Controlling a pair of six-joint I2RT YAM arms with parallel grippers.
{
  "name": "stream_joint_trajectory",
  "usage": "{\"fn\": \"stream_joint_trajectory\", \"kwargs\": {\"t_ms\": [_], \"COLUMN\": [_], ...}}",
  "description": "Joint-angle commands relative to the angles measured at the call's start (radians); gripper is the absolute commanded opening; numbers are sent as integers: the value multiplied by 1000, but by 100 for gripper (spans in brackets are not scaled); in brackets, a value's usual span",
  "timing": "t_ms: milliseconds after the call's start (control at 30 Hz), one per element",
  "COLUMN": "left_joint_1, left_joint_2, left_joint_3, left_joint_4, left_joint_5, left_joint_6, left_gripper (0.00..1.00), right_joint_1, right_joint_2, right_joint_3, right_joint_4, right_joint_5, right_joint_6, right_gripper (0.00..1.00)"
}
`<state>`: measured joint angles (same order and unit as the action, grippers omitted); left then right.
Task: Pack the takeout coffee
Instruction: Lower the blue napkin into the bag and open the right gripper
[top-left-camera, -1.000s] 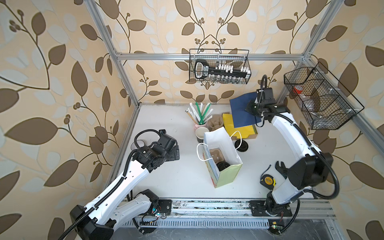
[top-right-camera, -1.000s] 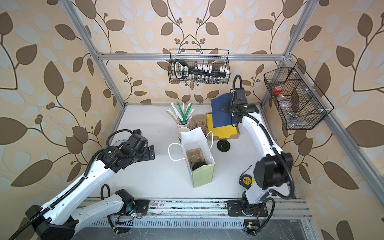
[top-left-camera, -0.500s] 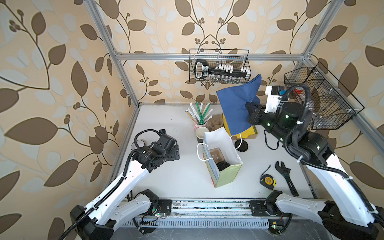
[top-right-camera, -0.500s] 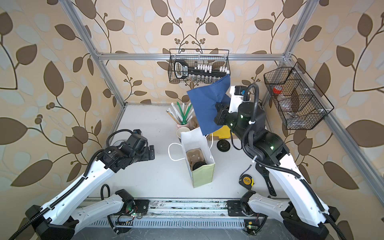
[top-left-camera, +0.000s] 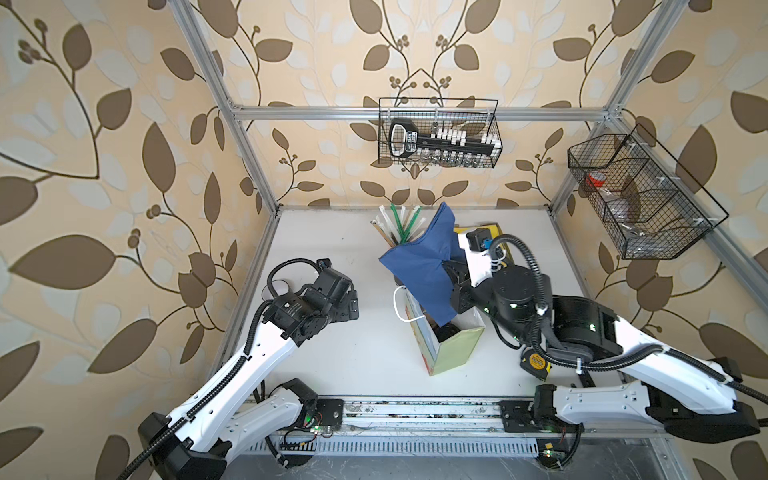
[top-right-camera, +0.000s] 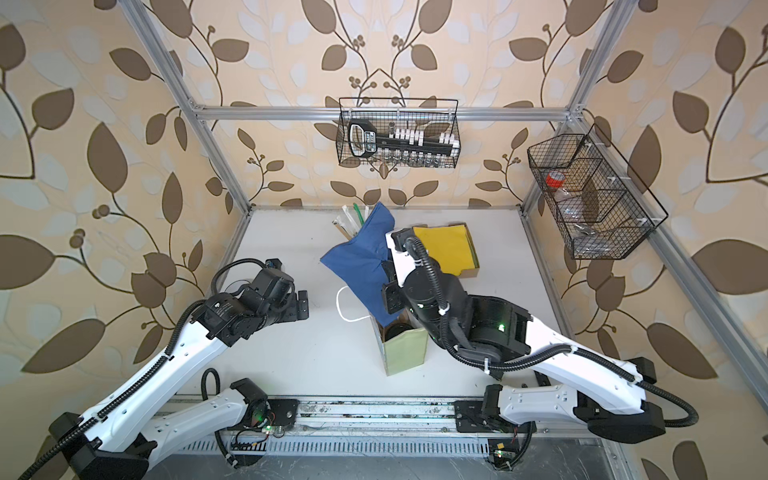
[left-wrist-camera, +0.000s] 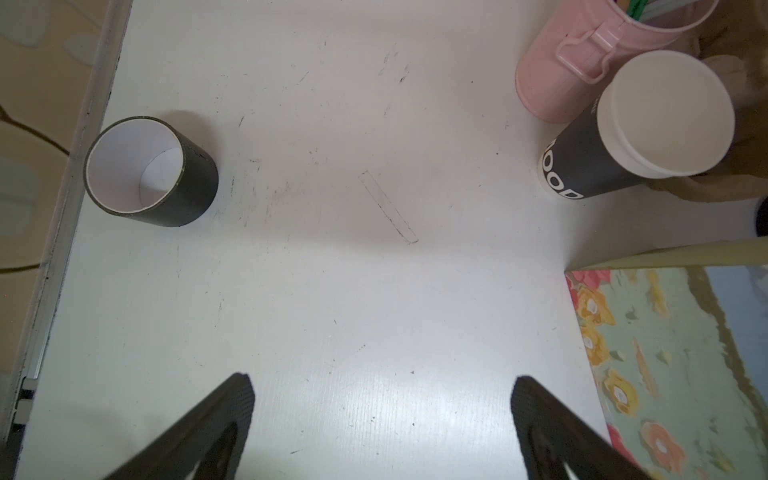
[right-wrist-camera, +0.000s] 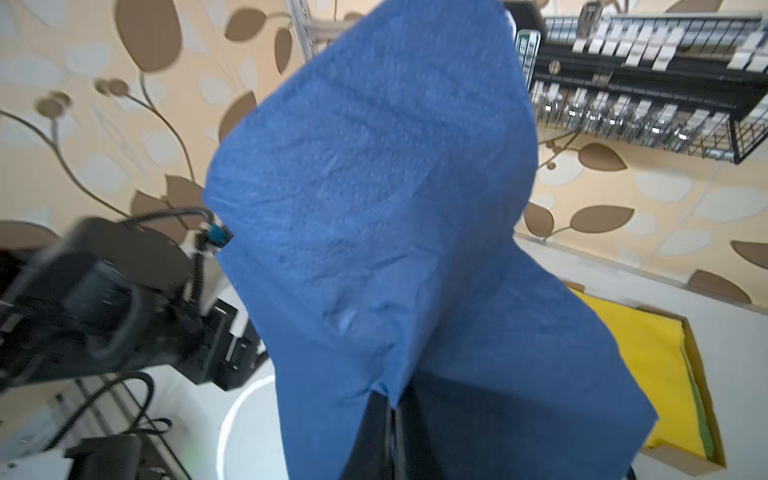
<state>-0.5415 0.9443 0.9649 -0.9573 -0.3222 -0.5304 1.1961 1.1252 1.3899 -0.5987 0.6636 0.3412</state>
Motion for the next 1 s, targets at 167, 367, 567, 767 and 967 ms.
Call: {"fn": "stream_joint_trajectory", "kwargs": {"t_ms": [167, 367, 567, 767, 967], "left_joint_1": [13, 12, 13, 13, 12], "left_joint_2": [-11, -10, -5, -1, 4], "left_joint_3": [11, 14, 14, 14, 14], "left_joint_4": [1, -5, -2, -3, -2], "left_joint_5": [-8, -7, -5, -3, -3], "left_joint_6": [10, 11, 11, 12, 12], "left_gripper": [99, 99, 99, 99, 99], "right_joint_1": [7, 7, 6, 7, -11], "right_joint_2": [1, 38, 16, 18, 73], "right_joint_3": [-96, -124, -195, -215, -175], "right_joint_4": [-33, -106, -164, -193, -311], "right_joint_5": [27, -2, -27, -99, -136], "right_joint_6": [62, 145, 270, 336, 423], "right_gripper": [0, 0, 0, 0, 0]}}
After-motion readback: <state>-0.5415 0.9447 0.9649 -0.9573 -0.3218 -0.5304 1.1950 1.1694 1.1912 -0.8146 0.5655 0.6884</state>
